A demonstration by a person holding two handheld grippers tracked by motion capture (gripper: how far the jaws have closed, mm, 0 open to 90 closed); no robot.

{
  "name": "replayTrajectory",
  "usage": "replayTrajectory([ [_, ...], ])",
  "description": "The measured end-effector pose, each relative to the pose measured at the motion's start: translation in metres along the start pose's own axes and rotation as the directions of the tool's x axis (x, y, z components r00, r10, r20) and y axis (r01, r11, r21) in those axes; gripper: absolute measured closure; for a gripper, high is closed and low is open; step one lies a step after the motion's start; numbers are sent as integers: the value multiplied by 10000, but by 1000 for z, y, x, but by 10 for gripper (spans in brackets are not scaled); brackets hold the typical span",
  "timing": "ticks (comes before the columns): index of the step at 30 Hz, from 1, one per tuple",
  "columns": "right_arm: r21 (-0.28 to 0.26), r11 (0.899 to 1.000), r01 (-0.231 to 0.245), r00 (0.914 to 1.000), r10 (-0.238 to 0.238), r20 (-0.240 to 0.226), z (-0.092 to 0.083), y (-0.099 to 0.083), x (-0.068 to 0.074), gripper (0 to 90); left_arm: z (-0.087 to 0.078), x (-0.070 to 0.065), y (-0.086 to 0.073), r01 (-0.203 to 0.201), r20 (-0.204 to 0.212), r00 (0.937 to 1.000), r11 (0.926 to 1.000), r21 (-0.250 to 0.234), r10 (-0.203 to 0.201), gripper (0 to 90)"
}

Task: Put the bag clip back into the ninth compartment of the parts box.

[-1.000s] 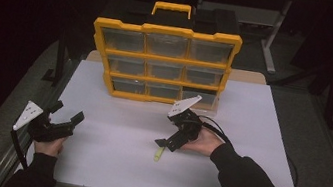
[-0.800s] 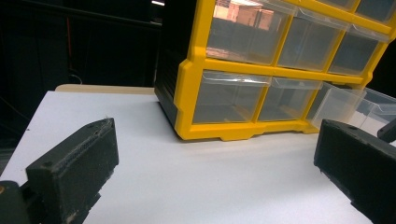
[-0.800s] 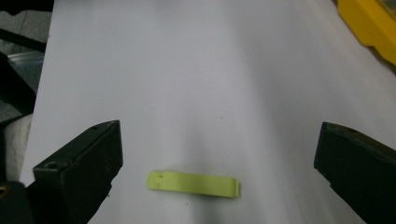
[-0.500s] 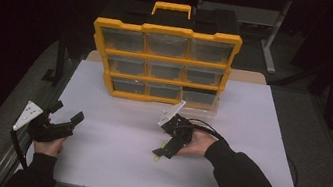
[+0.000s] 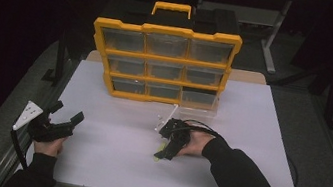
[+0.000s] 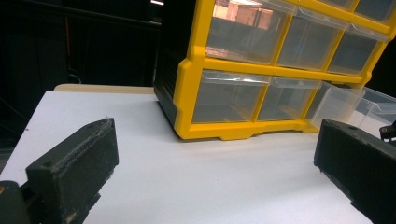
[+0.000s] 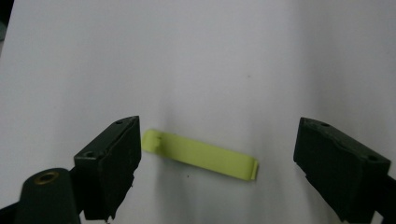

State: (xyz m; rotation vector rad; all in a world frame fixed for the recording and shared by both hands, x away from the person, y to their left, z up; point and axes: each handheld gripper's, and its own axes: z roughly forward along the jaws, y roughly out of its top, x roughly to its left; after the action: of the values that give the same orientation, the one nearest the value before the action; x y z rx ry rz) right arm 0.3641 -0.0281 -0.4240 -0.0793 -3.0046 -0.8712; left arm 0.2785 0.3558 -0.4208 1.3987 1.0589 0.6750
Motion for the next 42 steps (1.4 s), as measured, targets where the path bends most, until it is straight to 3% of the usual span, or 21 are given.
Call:
replayTrajectory([
  [5,272,9988,410,9992,-410,2,3,-2,2,183,0,-1,0,6,-1,10000,10000,-6,-6,0],
  [15,302,9952,932,9956,-933,11,4,-2,4,306,0,0,0,11,7,10000,10000,-28,-11,0],
  [18,317,9920,1221,9925,-1222,4,4,-1,6,382,0,0,0,0,13,10000,10000,-24,0,0],
  [19,287,9907,1328,9911,-1329,-1,3,-1,8,466,0,0,0,3,25,10000,10000,-11,-3,0],
  [21,381,9919,1209,9927,-1209,-40,2,-1,9,495,0,0,0,3,19,10000,10000,-26,-3,0],
  [22,428,9906,1300,9915,-1300,-19,0,-1,10,569,0,0,0,5,28,10000,10000,-31,-4,0],
  [23,428,9906,1300,9915,-1300,-19,0,-1,10,569,0,0,0,22,29,10000,10000,-61,-22,0],
  [25,423,9865,1582,9874,-1582,-23,-1,-1,10,676,0,0,0,48,24,10000,10000,-81,-48,0],
  [29,836,9851,1500,9887,-1499,-70,-1,0,12,749,0,0,0,34,25,10000,10000,-80,-34,0],
  [33,994,9825,1575,9875,-1566,-160,2,1,10,764,0,-1,0,19,33,10000,10000,-79,-19,0],
  [34,1045,9844,1419,9898,-1400,-251,1,1,11,767,0,-1,0,28,25,10000,10000,-82,-28,0],
  [42,847,9873,1341,9905,-1311,-410,-3,2,12,769,0,-1,0,42,24,10000,10000,-60,-42,0],
])
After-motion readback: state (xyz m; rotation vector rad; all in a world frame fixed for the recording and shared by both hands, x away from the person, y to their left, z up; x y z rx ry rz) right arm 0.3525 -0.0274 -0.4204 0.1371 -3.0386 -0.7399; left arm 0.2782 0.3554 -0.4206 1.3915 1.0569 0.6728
